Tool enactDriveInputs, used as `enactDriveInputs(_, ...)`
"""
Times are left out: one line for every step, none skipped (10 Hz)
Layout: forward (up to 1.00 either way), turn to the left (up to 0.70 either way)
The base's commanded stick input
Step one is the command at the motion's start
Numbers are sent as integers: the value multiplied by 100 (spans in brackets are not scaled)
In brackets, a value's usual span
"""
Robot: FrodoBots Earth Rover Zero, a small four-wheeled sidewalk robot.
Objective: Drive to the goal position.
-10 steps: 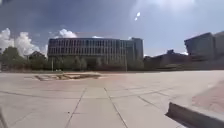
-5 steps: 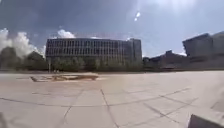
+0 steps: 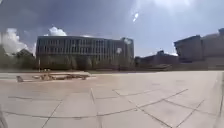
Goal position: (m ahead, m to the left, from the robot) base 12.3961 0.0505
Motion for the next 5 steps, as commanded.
enactDriveInputs(100, -27)
enactDriveInputs(100, -27)
enactDriveInputs(100, -27)
enactDriveInputs(100, -27)
enactDriveInputs(100, -27)
